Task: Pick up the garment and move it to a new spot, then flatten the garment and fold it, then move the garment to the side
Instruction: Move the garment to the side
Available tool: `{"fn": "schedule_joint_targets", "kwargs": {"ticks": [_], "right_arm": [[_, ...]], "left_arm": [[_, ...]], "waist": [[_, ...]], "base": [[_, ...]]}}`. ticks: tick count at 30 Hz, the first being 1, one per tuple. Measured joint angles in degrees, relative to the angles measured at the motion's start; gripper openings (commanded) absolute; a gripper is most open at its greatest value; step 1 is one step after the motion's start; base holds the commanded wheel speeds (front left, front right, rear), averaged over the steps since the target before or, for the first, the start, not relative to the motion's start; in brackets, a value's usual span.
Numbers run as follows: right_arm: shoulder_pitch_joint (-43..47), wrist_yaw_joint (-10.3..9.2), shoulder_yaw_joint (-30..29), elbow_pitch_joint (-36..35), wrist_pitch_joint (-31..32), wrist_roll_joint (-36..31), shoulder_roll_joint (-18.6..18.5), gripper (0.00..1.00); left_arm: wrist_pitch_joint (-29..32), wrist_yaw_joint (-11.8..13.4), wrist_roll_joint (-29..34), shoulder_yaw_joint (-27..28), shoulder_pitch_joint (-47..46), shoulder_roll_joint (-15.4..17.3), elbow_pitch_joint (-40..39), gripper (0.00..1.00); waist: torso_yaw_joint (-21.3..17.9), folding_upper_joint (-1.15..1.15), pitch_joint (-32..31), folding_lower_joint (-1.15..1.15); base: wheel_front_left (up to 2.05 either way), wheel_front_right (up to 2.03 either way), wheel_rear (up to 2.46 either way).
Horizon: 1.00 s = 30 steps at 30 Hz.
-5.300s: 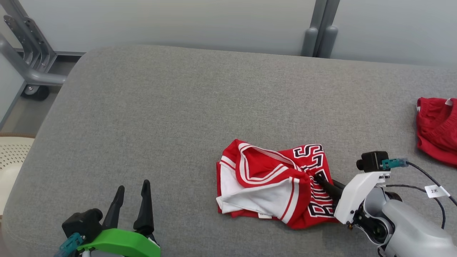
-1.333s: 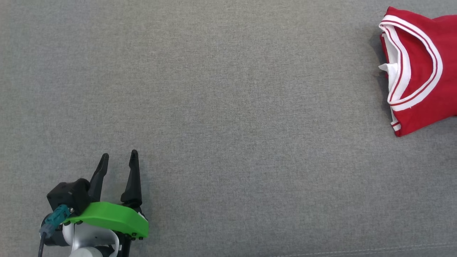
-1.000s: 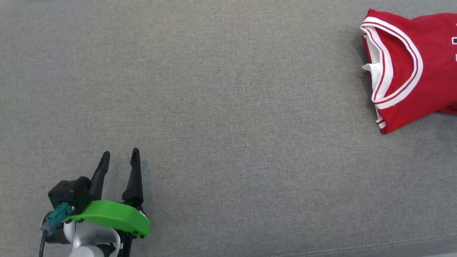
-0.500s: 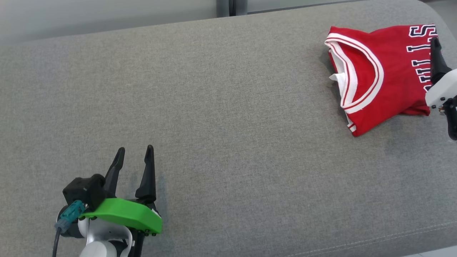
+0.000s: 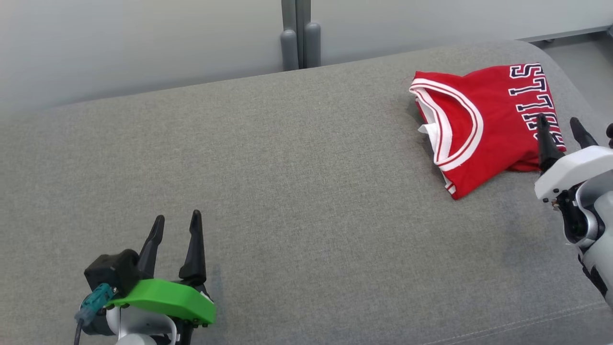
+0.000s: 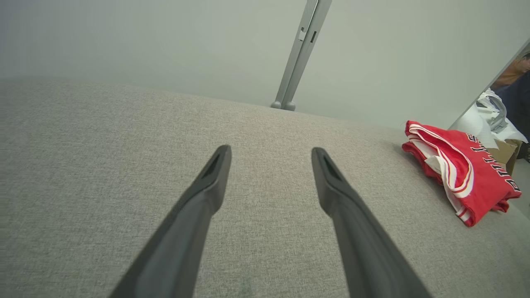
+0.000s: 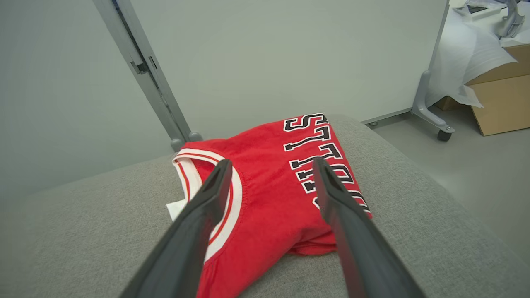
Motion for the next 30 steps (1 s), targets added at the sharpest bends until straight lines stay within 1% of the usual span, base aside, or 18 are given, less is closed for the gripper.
{"fn": "schedule_joint_targets", "kwargs": {"ticks": [5,6,11,13,18,19,23,25,30], "right_arm": [[1.7,-1.08,-1.7,-6.3,0.0,-3.4,2.0,1.0],[2.6,-1.53,-1.9,-7.3,0.0,-4.2,2.3,1.0],[8.1,-2.47,-2.8,-11.6,0.0,-6.8,3.7,1.0],[9.6,-2.97,-3.3,-13.6,0.0,-7.6,4.8,1.0],[14.0,-3.07,-3.3,-17.9,0.0,-10.0,7.7,1.0],[14.9,-3.42,-3.2,-18.6,0.0,-10.4,8.3,1.0],[17.4,-3.46,-2.0,-21.5,0.0,-13.0,10.3,1.0],[18.5,-3.46,-0.3,-23.1,0.0,-15.1,11.1,1.0],[20.7,-3.58,0.7,-24.7,0.0,-17.9,11.9,1.0]], "left_arm": [[-1.9,0.0,-0.5,1.0,1.3,0.0,1.0,1.0],[-2.3,0.0,-0.7,1.2,1.5,0.0,1.1,1.0],[-3.5,0.1,-0.7,1.3,2.5,-0.1,2.0,1.0],[-3.9,0.1,-0.4,1.3,2.9,-0.1,2.4,1.0],[-4.9,0.5,0.8,1.9,3.9,-0.1,2.9,1.0],[-4.9,0.5,0.8,2.1,4.3,-0.1,3.0,1.0],[-5.4,0.6,2.0,3.0,5.4,-0.1,3.4,1.0],[-5.9,0.6,3.0,3.0,5.5,-0.1,3.4,1.0],[-6.3,0.6,4.3,2.8,5.5,-0.1,3.4,1.0]], "waist": [[0.9,0.0,-2.0,0.0],[1.2,0.0,-2.4,0.0],[2.7,0.0,-4.0,0.0],[3.4,0.0,-4.5,0.0],[5.0,0.0,-5.7,0.0],[5.2,0.0,-5.9,0.0],[6.0,0.0,-6.6,0.0],[6.3,0.0,-6.9,0.0],[6.7,0.0,-7.1,0.0]], "base": [[0.0,0.0,0.0],[0.0,0.0,0.0],[0.0,0.0,0.0],[0.0,0.0,0.0],[0.0,0.0,0.0],[0.0,0.0,0.0],[0.0,0.0,0.0],[0.0,0.0,0.0],[0.0,0.0,0.0]]}}
